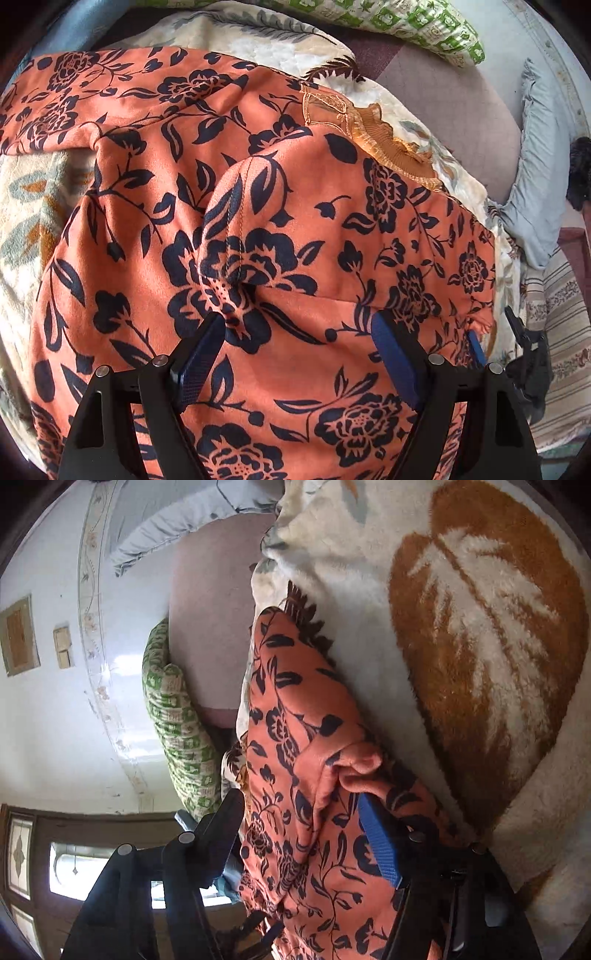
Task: Fold small clothes
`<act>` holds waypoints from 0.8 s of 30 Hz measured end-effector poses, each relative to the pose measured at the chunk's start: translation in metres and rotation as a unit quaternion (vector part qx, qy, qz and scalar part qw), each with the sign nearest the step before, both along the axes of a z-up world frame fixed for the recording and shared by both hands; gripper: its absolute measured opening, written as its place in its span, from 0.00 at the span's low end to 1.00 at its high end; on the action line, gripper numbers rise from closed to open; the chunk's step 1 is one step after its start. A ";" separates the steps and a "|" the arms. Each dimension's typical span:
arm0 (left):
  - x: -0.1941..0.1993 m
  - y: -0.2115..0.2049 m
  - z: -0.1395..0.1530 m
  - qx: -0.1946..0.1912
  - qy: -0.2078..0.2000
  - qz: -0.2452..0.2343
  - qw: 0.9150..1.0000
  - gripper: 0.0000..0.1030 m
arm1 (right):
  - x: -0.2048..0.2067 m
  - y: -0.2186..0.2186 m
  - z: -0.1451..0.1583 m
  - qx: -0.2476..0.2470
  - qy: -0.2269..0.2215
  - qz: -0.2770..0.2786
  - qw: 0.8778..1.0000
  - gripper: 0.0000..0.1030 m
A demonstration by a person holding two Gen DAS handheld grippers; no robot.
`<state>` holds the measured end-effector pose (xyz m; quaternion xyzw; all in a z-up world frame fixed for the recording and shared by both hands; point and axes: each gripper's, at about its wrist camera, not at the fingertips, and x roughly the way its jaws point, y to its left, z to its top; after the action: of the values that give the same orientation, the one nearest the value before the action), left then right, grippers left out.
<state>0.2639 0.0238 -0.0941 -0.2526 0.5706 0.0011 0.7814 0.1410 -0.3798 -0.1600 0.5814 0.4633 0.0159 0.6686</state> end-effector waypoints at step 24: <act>0.001 0.076 0.007 -0.001 -0.009 0.048 0.999 0.76 | 0.030 0.073 0.102 -0.173 -0.097 0.230 0.953 0.34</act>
<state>0.2650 0.0993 -0.0876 -0.2805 0.5512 0.0355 0.7850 0.1714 -0.3072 -0.0583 0.3306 0.5127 0.1450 0.7790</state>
